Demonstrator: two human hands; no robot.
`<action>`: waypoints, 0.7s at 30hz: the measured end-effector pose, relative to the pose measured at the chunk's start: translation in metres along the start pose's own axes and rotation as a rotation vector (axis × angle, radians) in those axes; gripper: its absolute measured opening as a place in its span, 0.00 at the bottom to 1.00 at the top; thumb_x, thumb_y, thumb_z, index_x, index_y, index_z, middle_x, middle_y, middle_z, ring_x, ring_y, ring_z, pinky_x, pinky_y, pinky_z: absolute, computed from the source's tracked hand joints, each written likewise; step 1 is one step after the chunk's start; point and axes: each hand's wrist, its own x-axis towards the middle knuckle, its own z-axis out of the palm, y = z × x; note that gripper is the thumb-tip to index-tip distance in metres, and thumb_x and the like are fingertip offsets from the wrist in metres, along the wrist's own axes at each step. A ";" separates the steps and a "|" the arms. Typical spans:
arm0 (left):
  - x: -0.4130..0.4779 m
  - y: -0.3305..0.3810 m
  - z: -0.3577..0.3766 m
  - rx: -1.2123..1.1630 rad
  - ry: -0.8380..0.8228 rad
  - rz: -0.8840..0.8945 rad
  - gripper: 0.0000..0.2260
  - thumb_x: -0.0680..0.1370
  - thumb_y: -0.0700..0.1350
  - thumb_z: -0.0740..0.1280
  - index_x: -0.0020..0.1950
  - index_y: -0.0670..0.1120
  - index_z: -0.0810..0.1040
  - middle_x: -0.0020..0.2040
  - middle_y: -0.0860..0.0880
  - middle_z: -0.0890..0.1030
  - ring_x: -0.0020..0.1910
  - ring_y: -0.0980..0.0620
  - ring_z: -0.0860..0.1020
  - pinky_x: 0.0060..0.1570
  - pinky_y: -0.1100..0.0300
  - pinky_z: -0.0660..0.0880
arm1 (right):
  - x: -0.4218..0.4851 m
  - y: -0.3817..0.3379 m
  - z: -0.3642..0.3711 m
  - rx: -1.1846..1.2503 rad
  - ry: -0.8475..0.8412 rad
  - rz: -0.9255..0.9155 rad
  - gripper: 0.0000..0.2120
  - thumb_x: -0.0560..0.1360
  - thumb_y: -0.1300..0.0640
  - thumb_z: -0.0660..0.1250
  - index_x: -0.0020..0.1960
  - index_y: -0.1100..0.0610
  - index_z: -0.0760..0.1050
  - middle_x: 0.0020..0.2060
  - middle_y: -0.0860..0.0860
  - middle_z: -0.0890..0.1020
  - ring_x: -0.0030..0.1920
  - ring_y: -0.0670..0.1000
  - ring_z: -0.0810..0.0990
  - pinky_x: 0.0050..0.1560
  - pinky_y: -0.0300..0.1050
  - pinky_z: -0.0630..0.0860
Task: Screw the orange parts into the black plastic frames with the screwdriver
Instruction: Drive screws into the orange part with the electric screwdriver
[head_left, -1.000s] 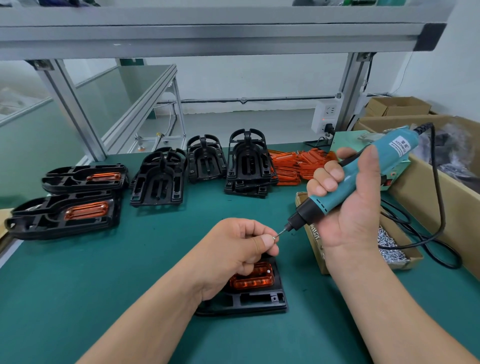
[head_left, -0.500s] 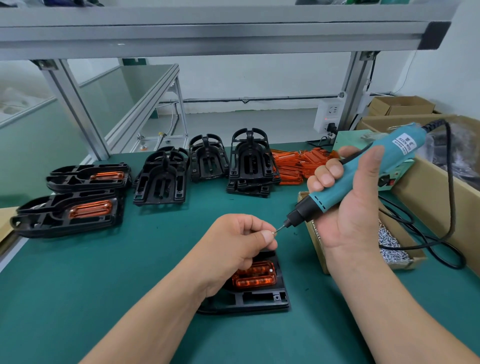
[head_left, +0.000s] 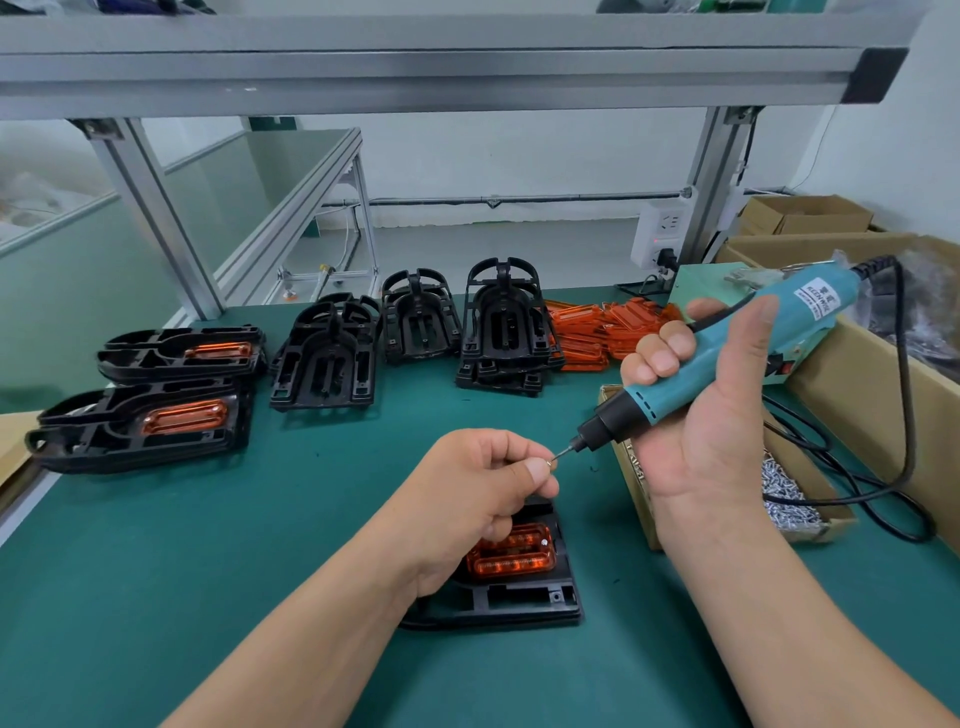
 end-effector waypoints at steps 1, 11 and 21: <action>0.000 0.000 0.000 -0.001 -0.002 0.000 0.04 0.83 0.36 0.68 0.53 0.40 0.82 0.43 0.46 0.84 0.28 0.57 0.63 0.26 0.66 0.63 | 0.000 0.000 0.000 0.002 0.003 0.000 0.19 0.86 0.39 0.59 0.50 0.53 0.76 0.35 0.47 0.70 0.33 0.46 0.69 0.37 0.40 0.72; -0.002 0.003 0.002 0.022 -0.007 0.003 0.04 0.83 0.36 0.67 0.53 0.40 0.82 0.43 0.46 0.84 0.29 0.56 0.63 0.27 0.65 0.62 | -0.001 -0.002 0.000 -0.016 -0.017 -0.008 0.17 0.79 0.38 0.66 0.50 0.53 0.75 0.35 0.48 0.70 0.33 0.46 0.70 0.37 0.40 0.72; -0.002 0.002 0.002 0.121 0.057 0.035 0.05 0.82 0.38 0.69 0.51 0.44 0.84 0.42 0.48 0.86 0.29 0.55 0.64 0.27 0.65 0.63 | -0.002 0.001 0.001 -0.051 -0.073 -0.008 0.18 0.77 0.38 0.67 0.52 0.53 0.75 0.36 0.48 0.72 0.34 0.46 0.72 0.38 0.40 0.73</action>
